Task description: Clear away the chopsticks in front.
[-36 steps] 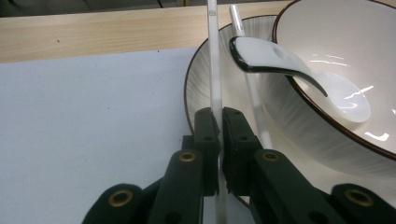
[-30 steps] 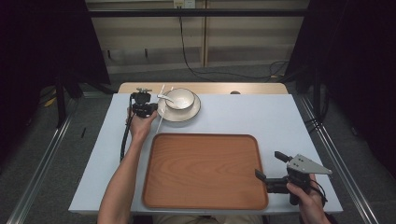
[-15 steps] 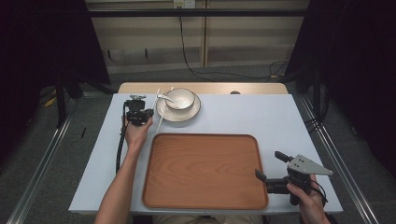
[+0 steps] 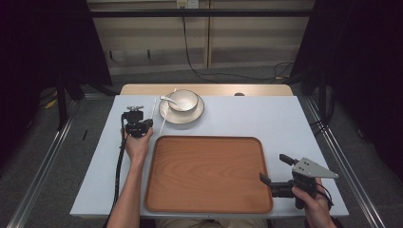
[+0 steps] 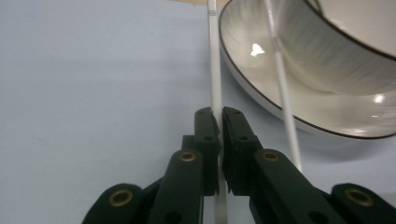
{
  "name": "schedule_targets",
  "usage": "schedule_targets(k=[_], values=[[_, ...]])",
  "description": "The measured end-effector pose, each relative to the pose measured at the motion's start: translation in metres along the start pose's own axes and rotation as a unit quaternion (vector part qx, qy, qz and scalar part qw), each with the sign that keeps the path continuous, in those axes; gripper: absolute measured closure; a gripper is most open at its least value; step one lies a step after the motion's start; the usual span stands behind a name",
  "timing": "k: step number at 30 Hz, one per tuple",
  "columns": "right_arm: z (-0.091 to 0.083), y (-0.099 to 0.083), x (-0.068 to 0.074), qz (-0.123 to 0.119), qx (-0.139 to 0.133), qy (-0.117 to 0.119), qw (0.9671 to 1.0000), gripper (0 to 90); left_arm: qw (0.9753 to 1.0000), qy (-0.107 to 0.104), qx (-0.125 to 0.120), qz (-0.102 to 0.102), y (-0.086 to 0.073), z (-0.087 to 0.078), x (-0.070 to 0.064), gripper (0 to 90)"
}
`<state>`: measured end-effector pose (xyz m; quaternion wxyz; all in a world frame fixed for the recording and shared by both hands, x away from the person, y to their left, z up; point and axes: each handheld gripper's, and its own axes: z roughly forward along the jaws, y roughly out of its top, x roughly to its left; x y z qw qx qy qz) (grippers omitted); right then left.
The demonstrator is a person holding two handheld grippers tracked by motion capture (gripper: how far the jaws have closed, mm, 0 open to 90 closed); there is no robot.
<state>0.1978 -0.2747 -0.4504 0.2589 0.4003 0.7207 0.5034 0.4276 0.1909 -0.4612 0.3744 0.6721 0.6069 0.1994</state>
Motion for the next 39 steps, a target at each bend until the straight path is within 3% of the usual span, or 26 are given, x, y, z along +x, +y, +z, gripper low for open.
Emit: schedule_targets(k=[1,2,3,6,9,11,16,22,24,26,27,29,31,33,34,36,37,39], values=[[0.0,0.0,0.0,0.0,0.0,0.0,1.0,1.6,1.0,-0.003,-0.001,-0.009,-0.002,-0.002,0.002,85.6],[0.0,0.0,0.0,0.001,0.0,-0.002,1.0,1.6,0.9999,0.014,-0.004,0.001,-0.003,-0.004,0.002,85.5],[0.0,0.0,0.0,0.0,0.0,-0.001,1.0,1.6,0.9998,0.014,-0.006,0.01,-0.005,-0.006,0.002,85.6],[0.001,0.0,0.0,0.001,0.0,-0.001,1.0,1.6,0.9998,-0.007,-0.008,-0.016,-0.009,-0.017,0.004,85.6],[0.001,0.0,0.0,0.001,0.001,-0.001,1.0,1.6,0.9998,-0.007,-0.009,-0.014,-0.011,-0.022,0.001,85.5],[0.0,0.0,0.0,0.001,0.0,-0.001,1.0,1.6,0.9996,-0.017,-0.007,-0.021,-0.015,-0.027,-0.001,85.5],[0.0,0.0,0.0,-0.001,-0.003,-0.002,1.0,1.6,0.9999,-0.01,-0.012,-0.003,-0.024,-0.036,-0.007,85.5],[0.0,0.0,0.0,-0.003,-0.004,-0.003,1.0,1.6,0.999,-0.031,-0.03,0.008,-0.033,-0.054,-0.014,85.6],[0.0,0.0,0.0,-0.002,-0.003,-0.003,1.0,1.6,0.9987,-0.015,-0.038,0.031,-0.035,-0.061,-0.019,85.5],[0.0,0.0,0.0,-0.003,-0.004,-0.004,1.0,1.6,0.9986,-0.025,-0.042,0.021,-0.038,-0.066,-0.02,85.5],[-0.001,0.0,0.001,-0.001,-0.004,-0.004,1.0,1.6,0.9985,-0.011,-0.043,0.032,-0.04,-0.068,-0.022,85.5],[-0.001,0.0,0.001,-0.001,-0.004,-0.003,1.0,1.6,0.9981,-0.021,-0.046,0.035,-0.044,-0.073,-0.025,85.6],[-0.001,0.0,0.001,-0.002,-0.004,-0.003,1.0,1.6,0.9977,-0.006,-0.046,0.05,-0.048,-0.077,-0.03,85.5],[-0.001,0.0,0.001,-0.002,-0.004,-0.004,1.0,1.6,0.9974,-0.015,-0.048,0.052,-0.051,-0.082,-0.034,85.5],[-0.001,0.0,0.001,-0.002,-0.004,-0.003,1.0,1.6,0.9974,-0.002,-0.053,0.049,-0.053,-0.084,-0.037,85.6],[-0.001,0.0,0.001,-0.003,-0.005,-0.002,1.0,1.6,0.9975,-0.022,-0.052,0.043,-0.057,-0.087,-0.038,85.5],[-0.001,0.0,0.001,-0.003,-0.005,-0.003,1.0,1.6,0.9973,-0.013,-0.052,0.051,-0.06,-0.089,-0.04,85.5],[-0.001,0.0,0.001,-0.003,-0.006,-0.003,1.0,1.6,0.9972,-0.026,-0.049,0.05,-0.066,-0.089,-0.042,85.5]])
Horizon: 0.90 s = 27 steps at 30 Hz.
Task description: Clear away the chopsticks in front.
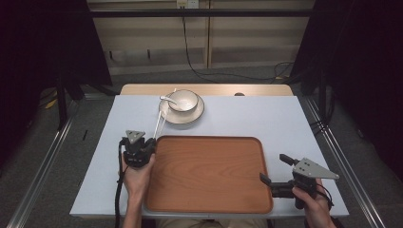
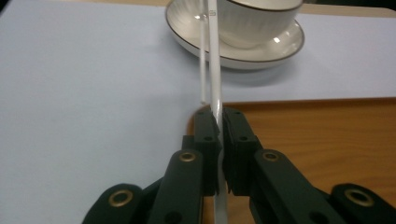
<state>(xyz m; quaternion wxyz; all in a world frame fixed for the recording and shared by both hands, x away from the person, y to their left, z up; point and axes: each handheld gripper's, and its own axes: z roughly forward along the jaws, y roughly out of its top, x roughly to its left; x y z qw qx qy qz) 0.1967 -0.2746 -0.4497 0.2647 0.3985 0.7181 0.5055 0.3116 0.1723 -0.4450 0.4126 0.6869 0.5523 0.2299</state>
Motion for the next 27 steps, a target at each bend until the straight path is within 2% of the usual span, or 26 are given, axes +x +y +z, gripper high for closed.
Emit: schedule_targets(k=[2,8,11,12,14,15,19,22,23,27], values=[[0.0,0.0,0.0,0.0,0.0,0.001,1.0,1.6,0.9999,0.007,0.004,0.009,-0.005,0.0,-0.004,85.5],[0.0,0.0,0.001,0.001,0.001,0.001,1.0,1.6,0.9998,-0.002,0.008,0.02,-0.014,-0.006,-0.02,85.5],[0.0,0.0,0.001,-0.001,0.0,0.0,1.0,1.6,0.9997,-0.009,0.009,0.019,-0.015,-0.008,-0.022,85.4],[0.0,0.0,0.001,-0.001,0.0,0.001,1.0,1.6,0.9997,-0.004,0.01,0.021,-0.016,-0.009,-0.024,85.4],[0.0,0.0,0.001,-0.001,0.0,0.001,1.0,1.6,0.9997,-0.01,0.01,0.018,-0.018,-0.011,-0.026,85.4],[0.0,0.0,0.001,-0.001,-0.001,0.001,1.0,1.6,0.9997,-0.007,0.012,0.02,-0.019,-0.011,-0.028,85.5],[0.0,0.0,0.001,0.0,-0.001,0.001,1.0,1.6,0.9998,-0.012,0.018,0.004,-0.023,-0.015,-0.031,85.4],[0.0,0.0,0.001,0.0,-0.001,0.0,1.0,1.6,0.9998,-0.001,0.018,-0.001,-0.026,-0.02,-0.032,85.5],[0.0,0.0,0.001,0.0,0.0,0.001,1.0,1.6,0.9998,-0.004,0.019,-0.005,-0.028,-0.021,-0.033,85.5],[0.0,0.0,0.001,0.002,0.001,0.001,1.0,1.6,0.9996,0.005,0.026,0.001,-0.034,-0.025,-0.036,85.5]])
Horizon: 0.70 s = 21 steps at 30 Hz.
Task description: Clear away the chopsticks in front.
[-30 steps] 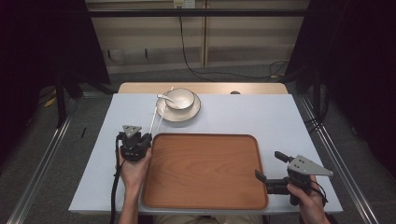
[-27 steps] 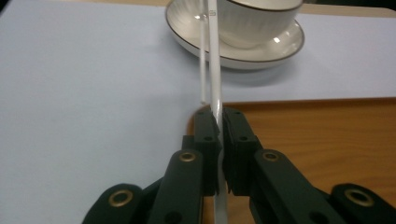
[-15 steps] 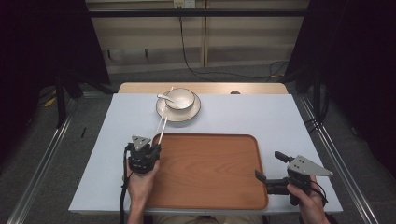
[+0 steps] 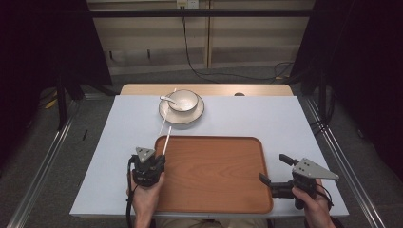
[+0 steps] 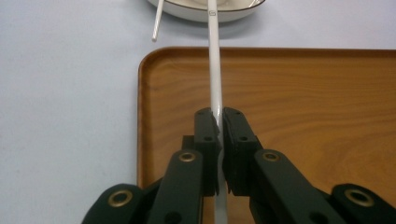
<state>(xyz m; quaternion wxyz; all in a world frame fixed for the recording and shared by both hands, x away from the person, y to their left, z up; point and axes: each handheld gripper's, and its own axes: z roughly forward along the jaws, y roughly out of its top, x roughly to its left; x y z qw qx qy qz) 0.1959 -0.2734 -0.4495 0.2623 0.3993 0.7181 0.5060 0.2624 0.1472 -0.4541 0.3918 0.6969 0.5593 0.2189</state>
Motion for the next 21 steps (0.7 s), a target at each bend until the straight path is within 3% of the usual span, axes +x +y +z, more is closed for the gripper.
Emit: schedule_targets(k=[4,6,8,13,15,17,21], values=[[0.0,0.0,0.0,-0.001,-0.001,0.0,1.0,1.6,0.9999,0.002,0.015,-0.002,-0.007,0.003,0.0,85.5],[0.0,0.0,0.0,0.001,0.0,0.001,1.0,1.6,0.9996,-0.01,0.024,-0.011,-0.01,0.004,0.003,85.4],[0.0,0.0,0.0,0.001,0.0,0.0,1.0,1.6,0.9995,0.009,0.028,-0.003,-0.011,0.005,0.002,85.4],[0.0,0.0,0.0,0.001,0.0,-0.001,1.0,1.6,0.999,0.031,0.033,0.006,-0.012,0.006,-0.001,85.5],[0.0,0.0,0.0,0.001,0.0,-0.001,1.0,1.6,0.9991,0.013,0.041,0.0,-0.012,0.007,-0.001,85.4],[0.0,0.0,0.0,0.0,0.0,0.0,1.0,1.6,0.9982,0.038,0.046,0.006,-0.012,0.009,-0.004,85.4],[0.0,0.0,0.0,-0.001,-0.001,0.001,1.0,1.6,0.9977,0.029,0.061,0.009,-0.011,0.014,-0.006,85.4]])
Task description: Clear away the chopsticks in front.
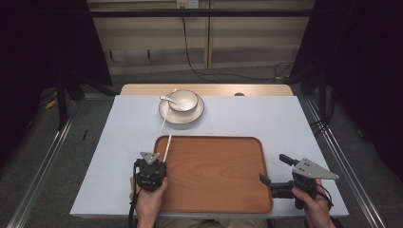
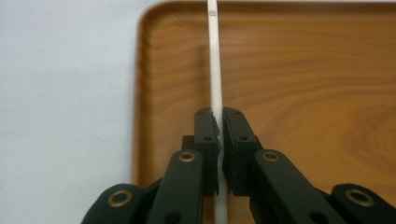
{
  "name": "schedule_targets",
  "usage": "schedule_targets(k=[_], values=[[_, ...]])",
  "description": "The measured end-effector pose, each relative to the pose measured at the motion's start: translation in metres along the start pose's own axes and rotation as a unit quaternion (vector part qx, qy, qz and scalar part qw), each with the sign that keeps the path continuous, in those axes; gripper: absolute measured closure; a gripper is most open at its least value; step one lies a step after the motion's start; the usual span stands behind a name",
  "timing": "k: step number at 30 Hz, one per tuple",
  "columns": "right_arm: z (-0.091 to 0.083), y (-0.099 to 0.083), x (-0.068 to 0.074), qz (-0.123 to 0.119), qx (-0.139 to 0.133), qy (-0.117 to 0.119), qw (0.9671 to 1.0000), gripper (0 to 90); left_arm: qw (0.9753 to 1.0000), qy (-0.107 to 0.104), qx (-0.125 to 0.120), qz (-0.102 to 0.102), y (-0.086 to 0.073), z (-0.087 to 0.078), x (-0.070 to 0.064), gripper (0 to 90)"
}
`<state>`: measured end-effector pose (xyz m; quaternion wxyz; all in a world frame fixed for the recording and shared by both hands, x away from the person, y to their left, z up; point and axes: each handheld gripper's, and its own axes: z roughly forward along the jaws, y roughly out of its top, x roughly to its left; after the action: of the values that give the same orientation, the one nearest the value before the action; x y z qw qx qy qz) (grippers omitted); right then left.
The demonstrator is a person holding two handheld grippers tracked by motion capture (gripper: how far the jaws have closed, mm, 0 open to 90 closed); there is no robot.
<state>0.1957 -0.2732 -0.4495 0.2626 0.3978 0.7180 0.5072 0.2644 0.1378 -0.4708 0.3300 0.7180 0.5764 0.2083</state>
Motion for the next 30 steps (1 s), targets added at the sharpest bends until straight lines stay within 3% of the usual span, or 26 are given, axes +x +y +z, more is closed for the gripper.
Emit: schedule_targets(k=[16,20,22,26,30], values=[[0.0,0.0,0.0,0.0,0.0,0.0,1.0,1.6,0.9997,-0.016,0.007,0.018,0.001,0.004,-0.002,82.0],[0.0,0.0,0.0,0.0,0.001,0.0,1.0,1.6,0.9994,-0.027,0.005,0.022,0.002,0.005,-0.001,74.8],[0.0,0.0,0.0,0.0,0.0,0.0,1.0,1.6,0.9988,-0.046,0.001,0.019,0.002,0.006,0.001,65.5],[0.0,0.0,0.0,-0.002,-0.001,0.0,1.0,1.6,0.9991,-0.037,-0.014,0.018,0.003,0.004,0.004,59.8],[0.0,0.0,0.0,-0.001,-0.001,0.0,1.0,1.6,0.9983,-0.043,-0.029,0.028,0.007,0.002,0.009,52.4]])
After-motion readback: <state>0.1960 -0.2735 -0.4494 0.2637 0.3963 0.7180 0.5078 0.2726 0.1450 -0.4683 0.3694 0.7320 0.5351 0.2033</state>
